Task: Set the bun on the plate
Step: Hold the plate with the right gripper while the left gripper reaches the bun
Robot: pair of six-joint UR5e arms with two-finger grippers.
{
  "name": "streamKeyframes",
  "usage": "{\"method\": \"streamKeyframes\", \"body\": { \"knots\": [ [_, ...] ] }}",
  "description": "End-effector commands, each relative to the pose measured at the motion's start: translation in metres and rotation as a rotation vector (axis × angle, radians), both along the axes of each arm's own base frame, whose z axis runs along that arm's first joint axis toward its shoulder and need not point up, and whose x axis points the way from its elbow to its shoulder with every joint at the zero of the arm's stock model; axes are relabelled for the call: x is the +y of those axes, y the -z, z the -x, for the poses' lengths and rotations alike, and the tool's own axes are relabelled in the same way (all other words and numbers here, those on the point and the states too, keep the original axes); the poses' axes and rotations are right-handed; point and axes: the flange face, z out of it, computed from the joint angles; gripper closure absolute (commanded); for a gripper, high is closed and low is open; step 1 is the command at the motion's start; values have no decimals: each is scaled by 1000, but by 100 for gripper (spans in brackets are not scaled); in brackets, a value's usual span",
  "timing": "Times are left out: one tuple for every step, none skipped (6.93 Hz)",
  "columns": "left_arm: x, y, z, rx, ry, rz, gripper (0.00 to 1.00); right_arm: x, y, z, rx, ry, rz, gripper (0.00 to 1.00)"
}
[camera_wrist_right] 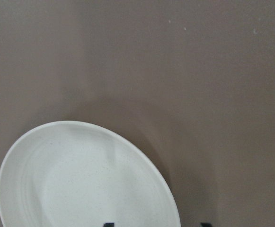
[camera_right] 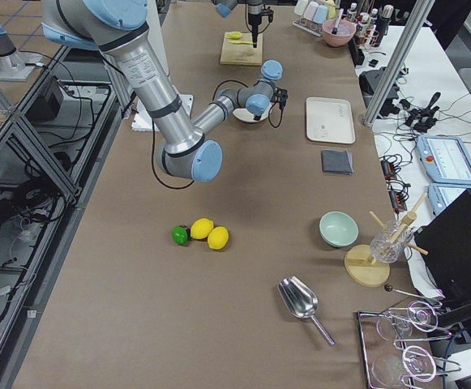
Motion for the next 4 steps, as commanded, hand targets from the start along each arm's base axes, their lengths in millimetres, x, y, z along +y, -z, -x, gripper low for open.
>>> {"method": "streamKeyframes", "body": {
  "knots": [
    [9,-16,-15,-32,-23,10,8,-6,7,-5,-6,-17,-5,0],
    [10,-16,-17,-32,-26,11,21,-7,6,-4,-4,-17,-4,0],
    [11,-18,-16,-35,-26,14,43,-7,7,-6,-6,-18,-5,0],
    [10,-18,-17,-35,-26,14,55,-6,8,-5,-7,-17,-6,0]
  ]
}}
